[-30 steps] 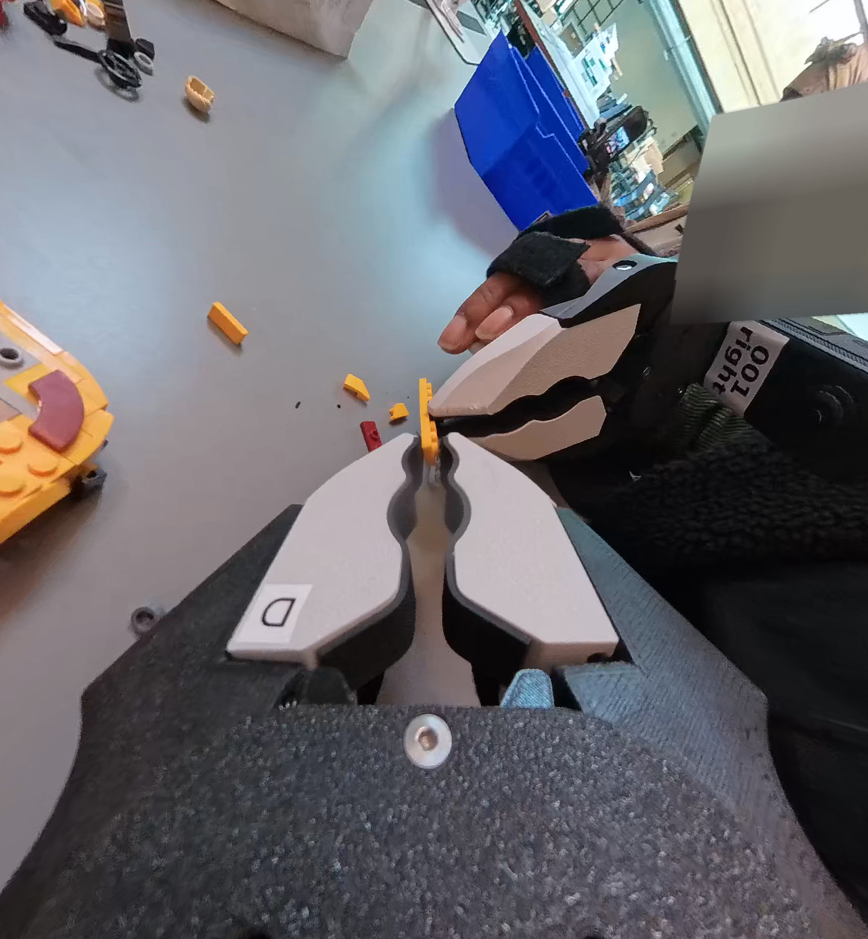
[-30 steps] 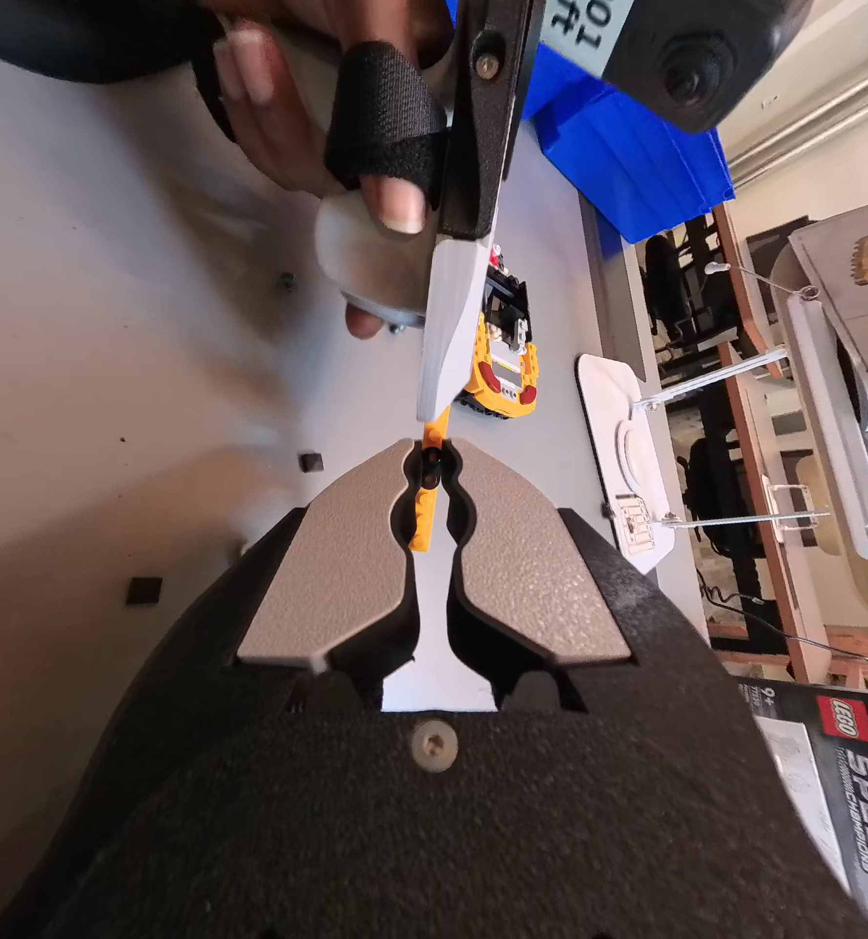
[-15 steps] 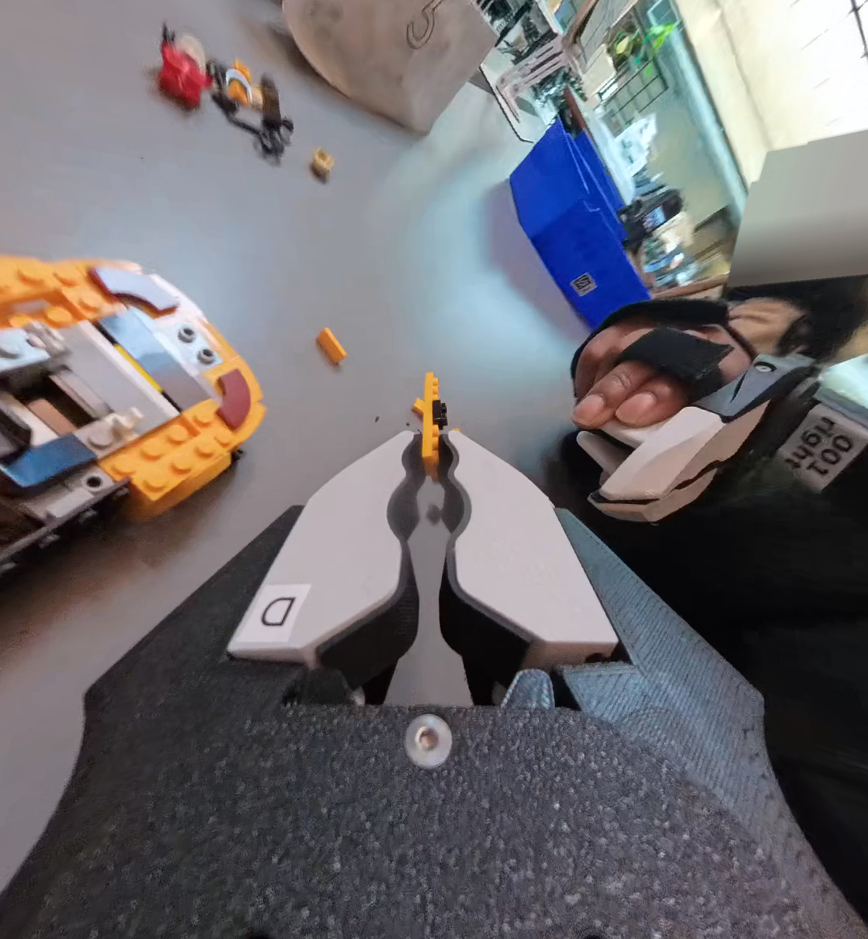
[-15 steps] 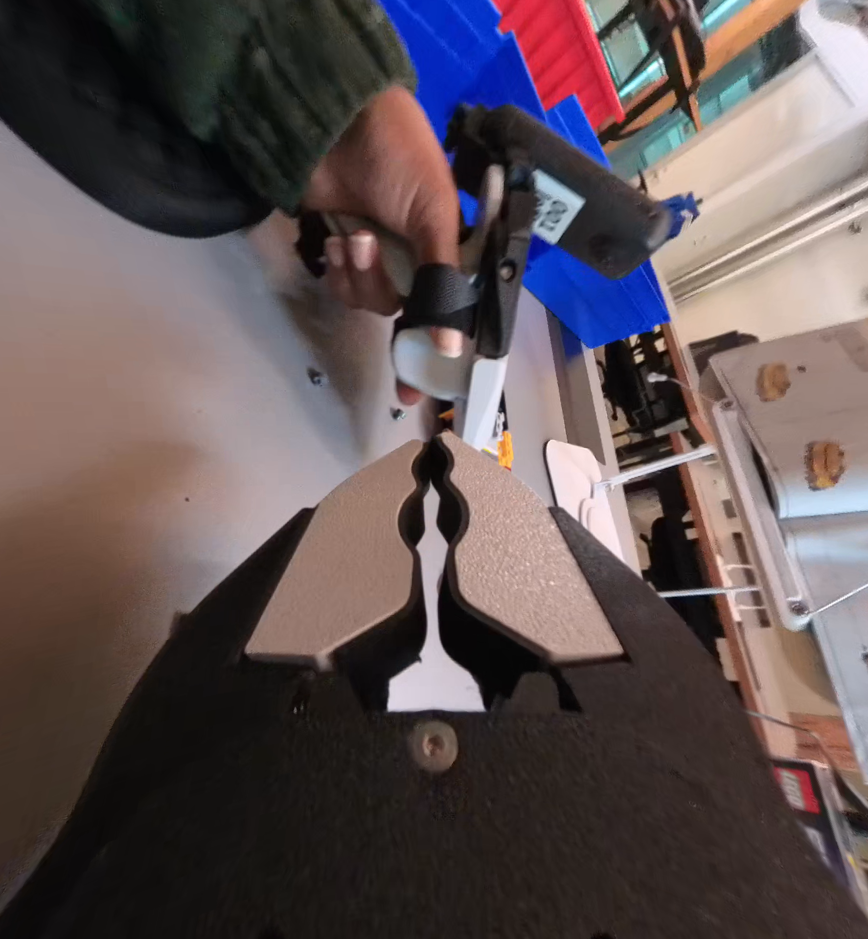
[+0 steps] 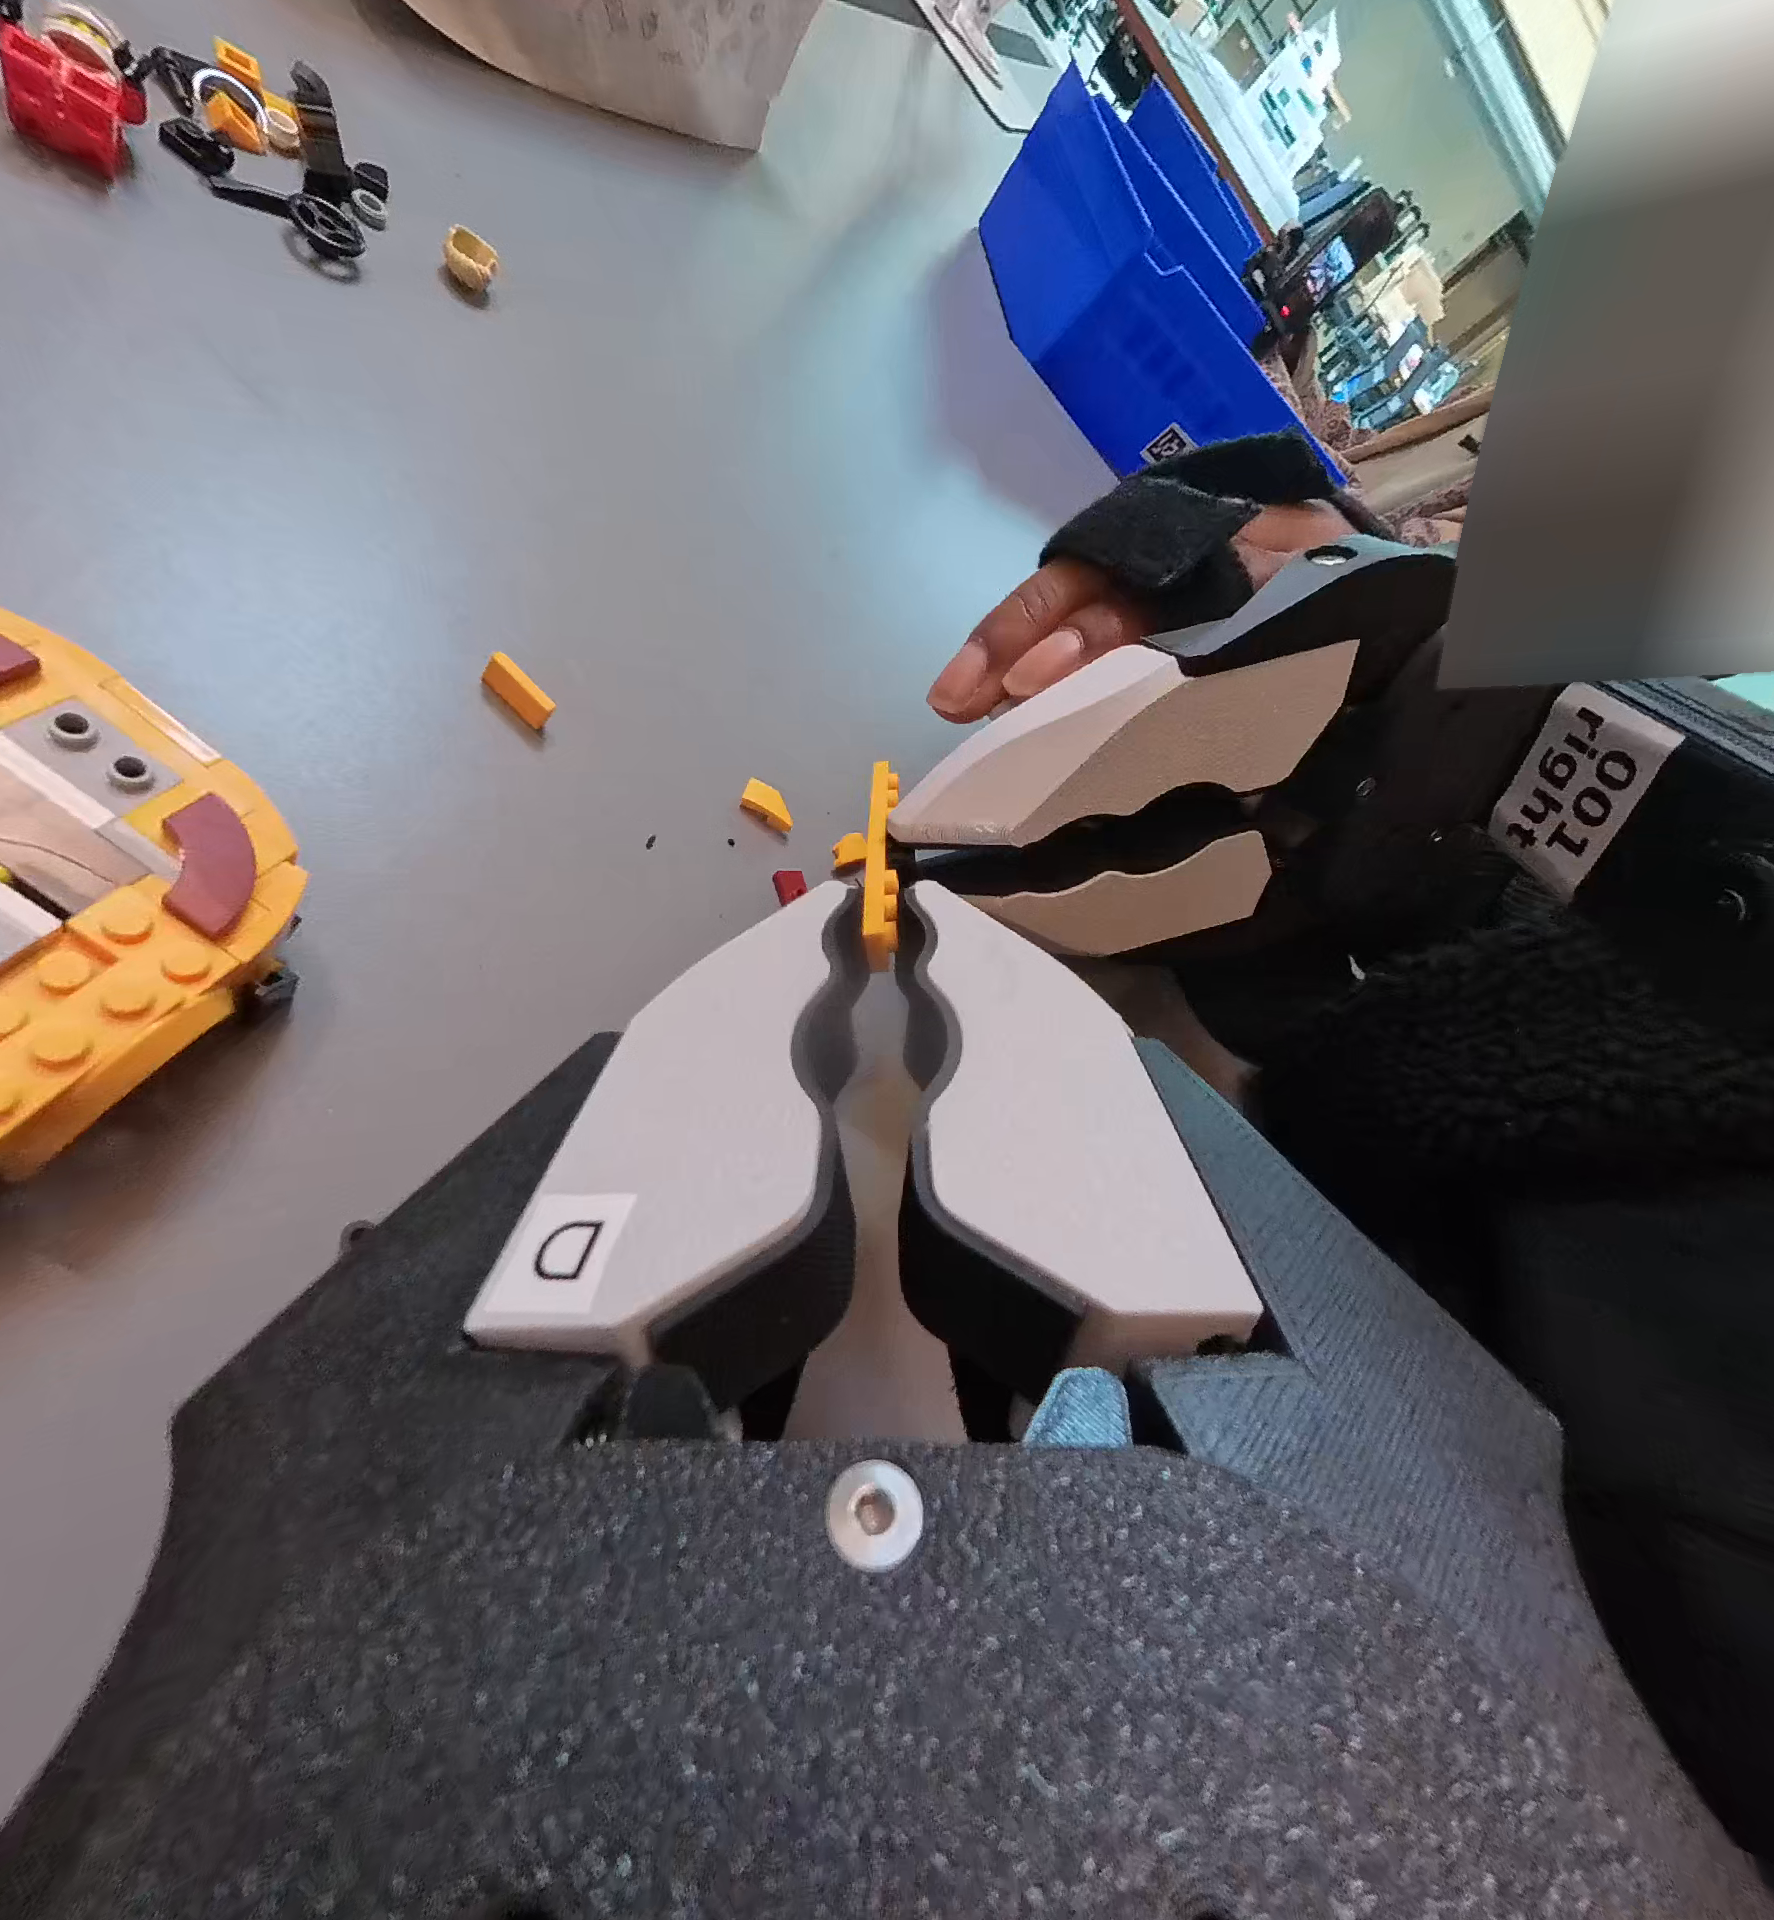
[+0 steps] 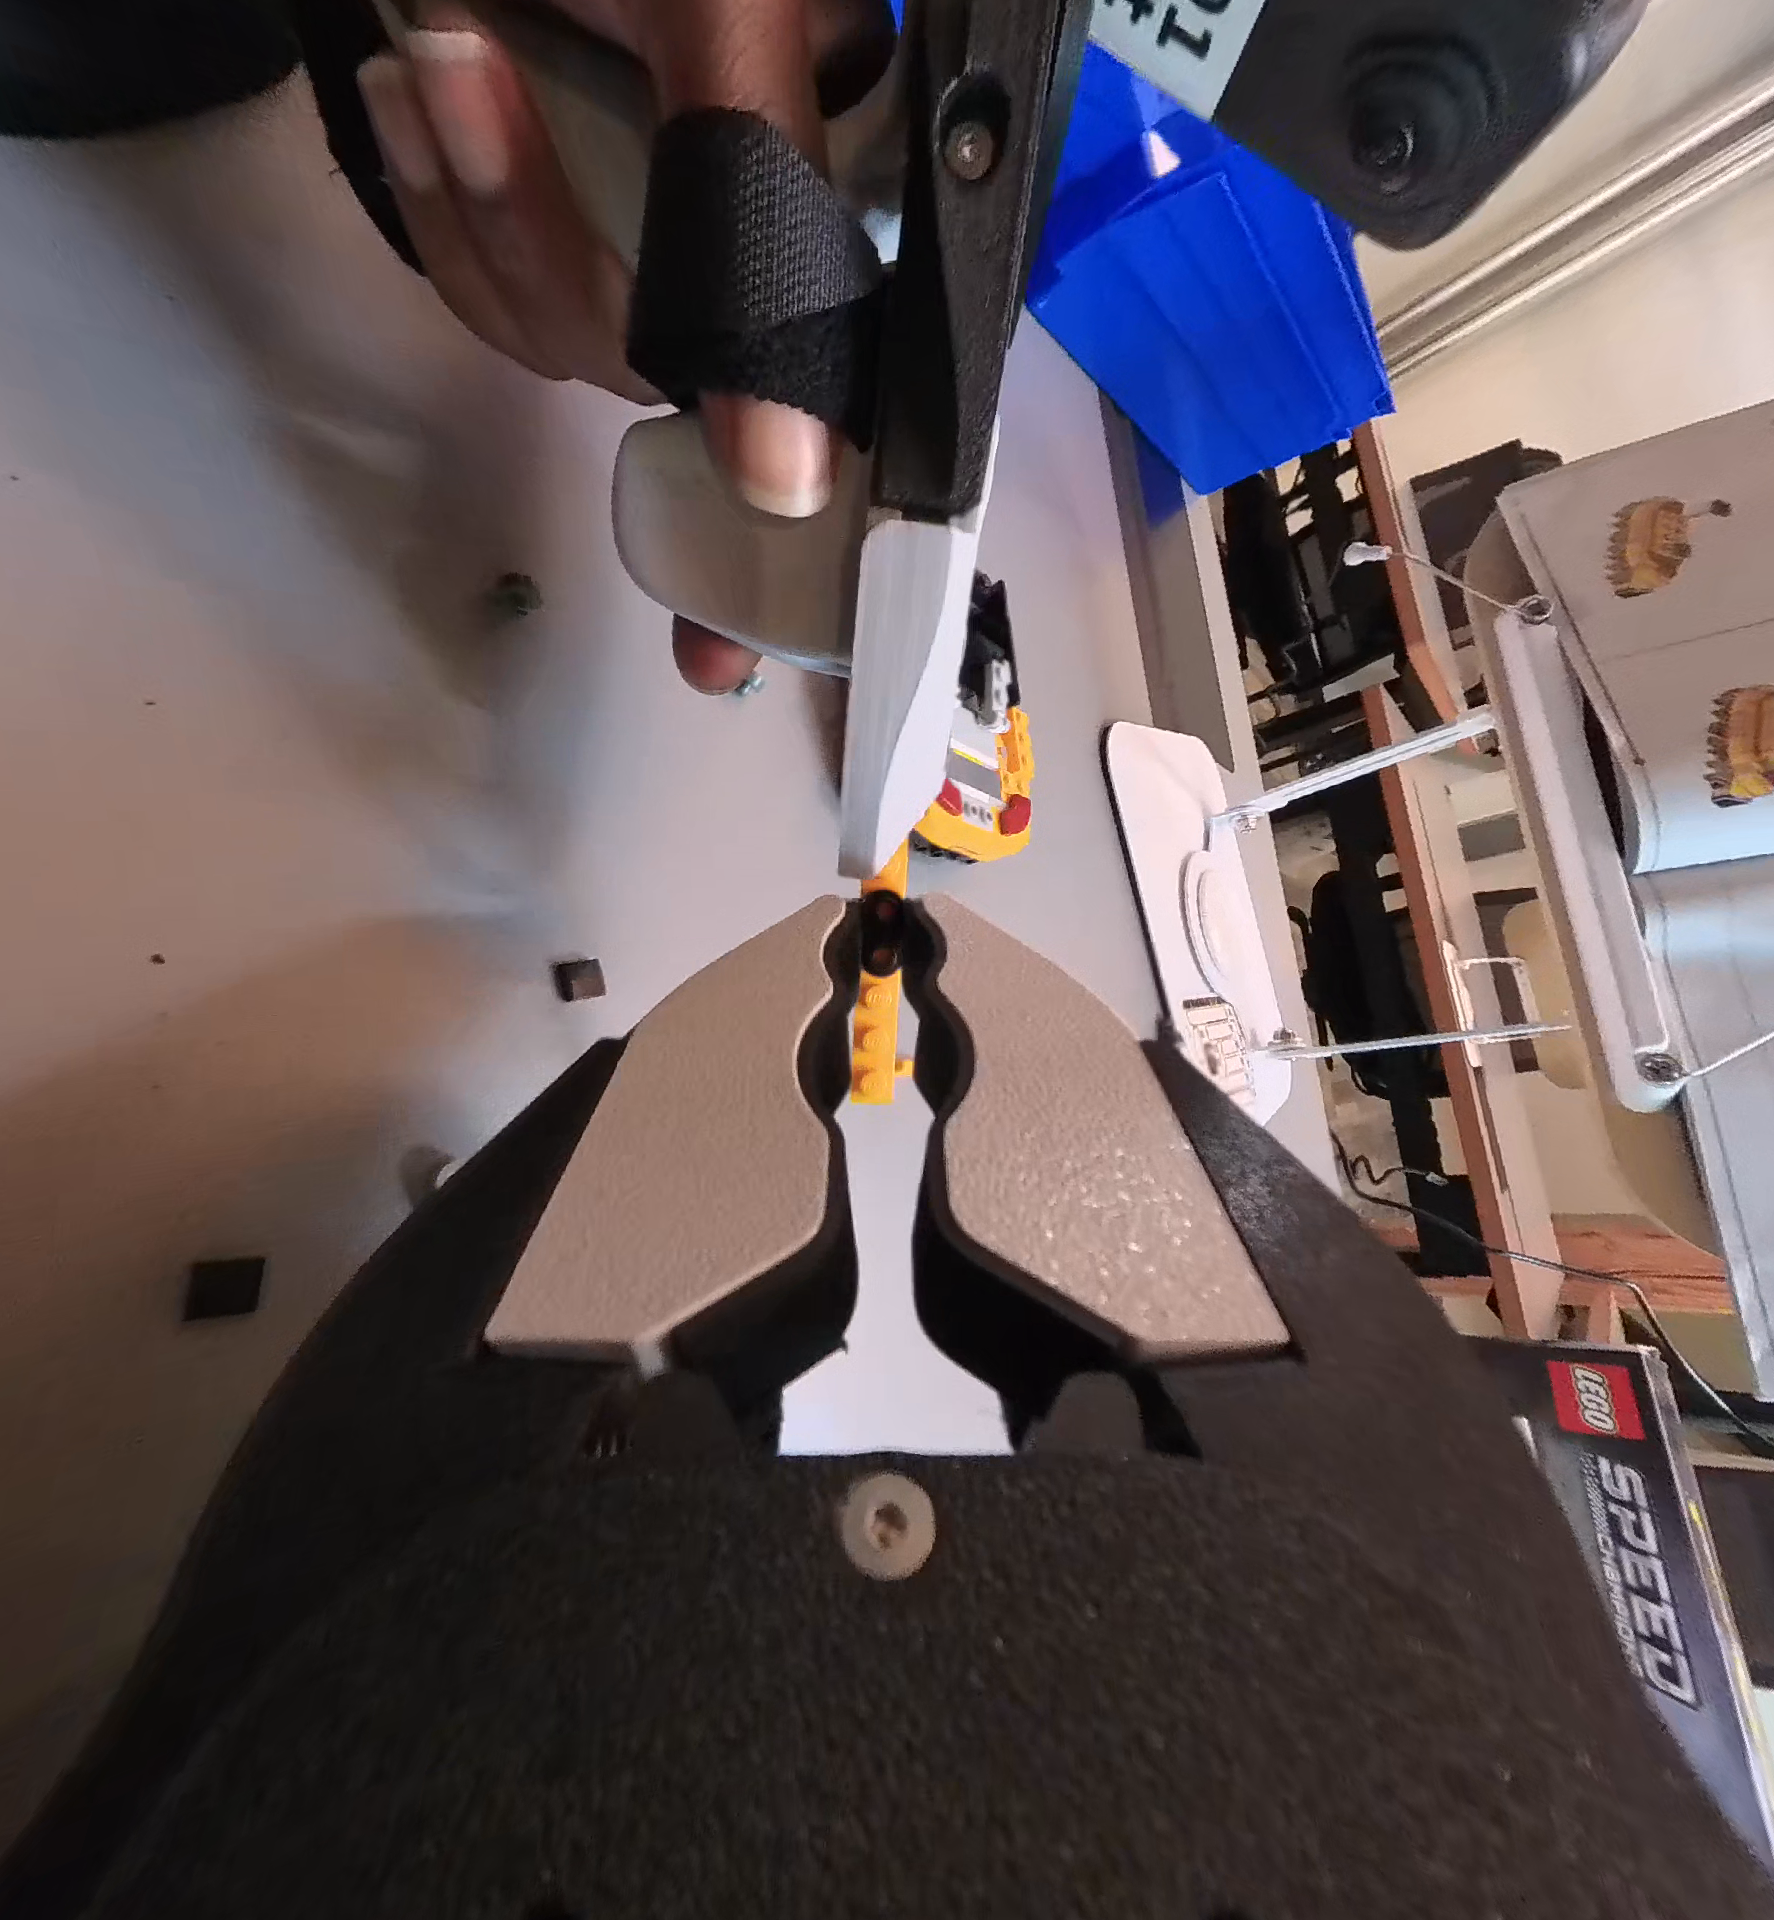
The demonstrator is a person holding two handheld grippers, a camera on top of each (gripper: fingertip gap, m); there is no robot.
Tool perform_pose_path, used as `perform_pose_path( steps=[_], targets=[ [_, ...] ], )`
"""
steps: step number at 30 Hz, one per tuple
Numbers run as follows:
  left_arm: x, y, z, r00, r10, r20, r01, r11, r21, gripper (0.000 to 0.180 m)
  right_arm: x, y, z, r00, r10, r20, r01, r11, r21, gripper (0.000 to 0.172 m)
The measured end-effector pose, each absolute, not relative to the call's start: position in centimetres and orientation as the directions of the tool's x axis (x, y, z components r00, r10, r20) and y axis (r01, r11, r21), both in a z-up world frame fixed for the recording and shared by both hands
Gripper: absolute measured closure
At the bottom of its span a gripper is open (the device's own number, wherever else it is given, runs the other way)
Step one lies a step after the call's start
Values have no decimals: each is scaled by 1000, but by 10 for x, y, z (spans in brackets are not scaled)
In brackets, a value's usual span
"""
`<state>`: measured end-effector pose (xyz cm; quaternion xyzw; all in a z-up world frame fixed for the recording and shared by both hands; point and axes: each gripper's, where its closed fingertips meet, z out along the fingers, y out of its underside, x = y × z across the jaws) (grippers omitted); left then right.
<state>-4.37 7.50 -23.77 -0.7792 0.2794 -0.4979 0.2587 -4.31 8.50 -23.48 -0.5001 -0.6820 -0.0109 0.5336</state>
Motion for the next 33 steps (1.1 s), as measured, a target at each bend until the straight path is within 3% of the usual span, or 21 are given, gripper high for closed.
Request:
perform_pose_path(
  steps=[6, 7, 9, 13, 24, 33],
  targets=[
    [-44, 79, -251, 416, -676, 609, -197, -721, -665, 175, -40, 78, -241, 16, 684, 729, 692, 519, -502, 164],
    [-60, 99, -264, 542, -689, 481, -218, -668, -711, 175, -51, 53, -231, -5, 735, 678, 578, 555, -598, 166],
    [-71, 103, -254, 491, -634, 598, -143, -735, -662, 176, -59, 33, -221, -41, 728, 684, 531, 596, -603, 166],
    [-71, 101, -239, 486, -695, 530, -159, -667, -728, 175, -40, 66, -225, 58, 773, 632, 567, 495, -658, 165],
    [-71, 91, -235, 402, -692, 600, -132, -692, -710, 176, -34, 83, -251, 87, 860, 504, 623, 347, -701, 165],
    [-64, 75, -243, 368, -723, 585, -232, -681, -695, 175, -33, 88, -260, 111, 870, 480, 661, 296, -689, 164]
  ],
)
